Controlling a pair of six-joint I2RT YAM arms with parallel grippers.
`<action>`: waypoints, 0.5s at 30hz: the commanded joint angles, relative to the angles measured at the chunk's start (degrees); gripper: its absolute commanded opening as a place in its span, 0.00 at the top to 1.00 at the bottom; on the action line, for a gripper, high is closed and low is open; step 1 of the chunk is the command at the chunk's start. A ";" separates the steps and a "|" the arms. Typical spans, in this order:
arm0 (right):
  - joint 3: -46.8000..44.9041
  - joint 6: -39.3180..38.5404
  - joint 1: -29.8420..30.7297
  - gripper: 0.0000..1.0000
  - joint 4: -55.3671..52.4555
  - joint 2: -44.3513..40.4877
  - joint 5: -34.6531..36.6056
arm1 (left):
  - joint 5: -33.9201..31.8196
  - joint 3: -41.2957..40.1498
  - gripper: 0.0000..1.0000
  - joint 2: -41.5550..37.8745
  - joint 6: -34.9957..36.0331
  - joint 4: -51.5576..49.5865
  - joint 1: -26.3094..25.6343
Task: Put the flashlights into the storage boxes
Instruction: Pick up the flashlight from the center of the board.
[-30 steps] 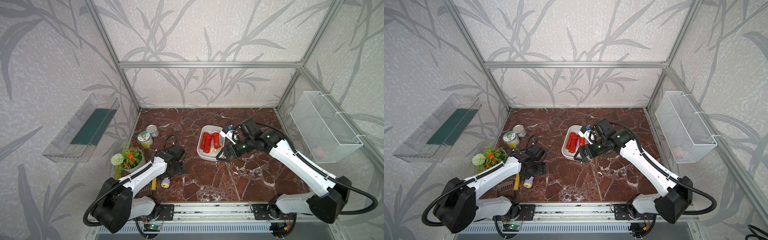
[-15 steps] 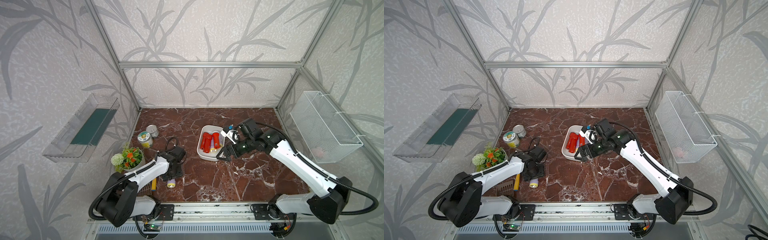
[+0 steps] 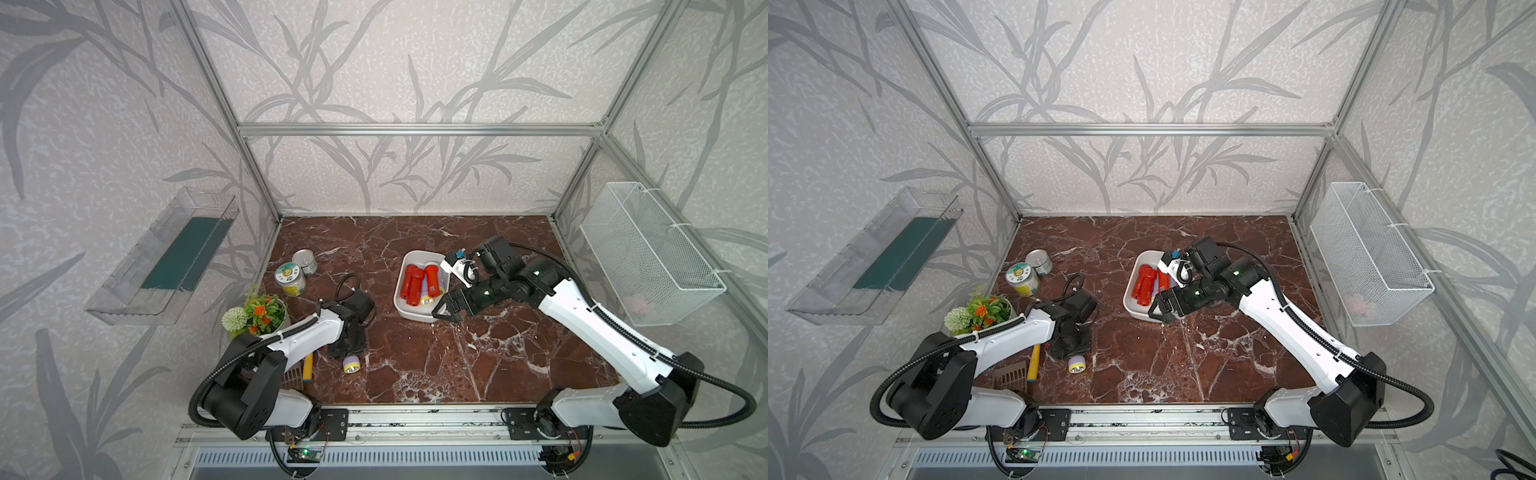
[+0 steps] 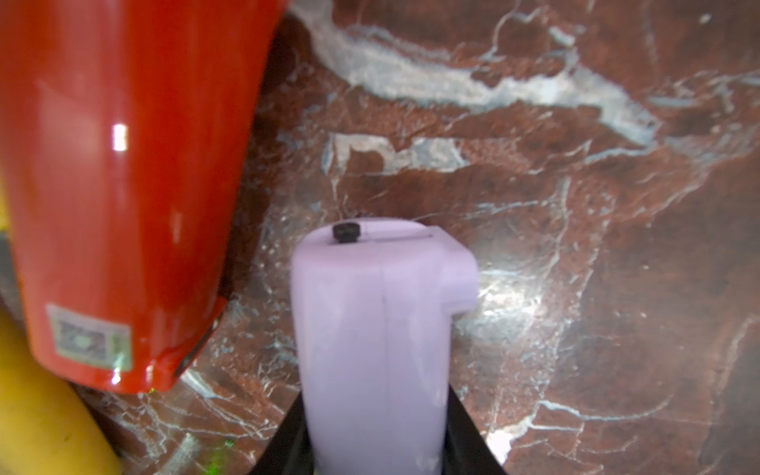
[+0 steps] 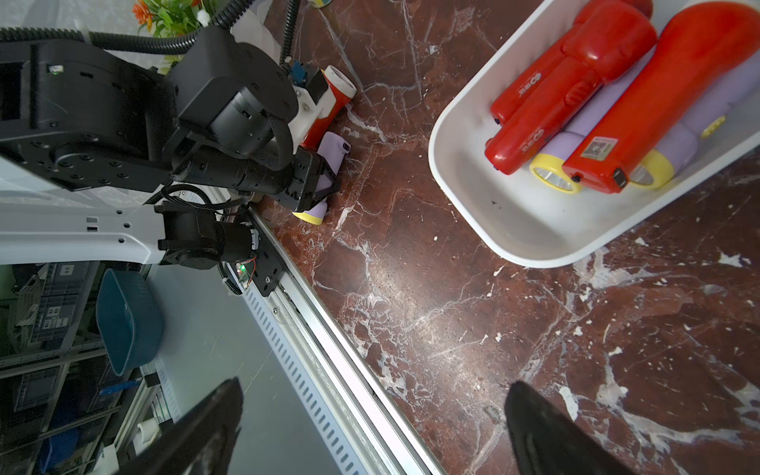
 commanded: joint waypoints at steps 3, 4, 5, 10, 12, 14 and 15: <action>1.93 -0.56 0.36 0.01 -1.13 0.33 2.03 | -0.39 4.60 0.76 2.26 2.62 -1.26 -0.06; 1.87 -0.58 0.41 0.01 -1.06 0.31 2.03 | -0.65 6.01 0.76 2.45 3.08 -1.92 0.02; 1.76 -0.62 0.41 0.01 -1.00 0.33 2.02 | -0.74 7.69 0.76 2.79 3.65 -2.71 -0.04; 0.60 -0.97 0.23 0.01 -0.42 -0.01 3.29 | -1.56 16.25 0.76 4.88 6.48 -5.65 -0.06; 0.37 -0.95 0.08 0.01 -0.42 -0.27 4.06 | -1.82 20.45 0.76 6.29 8.02 -6.80 -0.03; -0.08 -0.87 -0.28 0.01 -0.08 -0.72 4.44 | -1.96 24.25 0.76 8.09 9.55 -7.69 0.03; -0.30 -0.77 -0.43 0.01 0.09 -1.02 4.70 | -1.98 26.18 0.76 9.05 10.29 -8.15 -0.06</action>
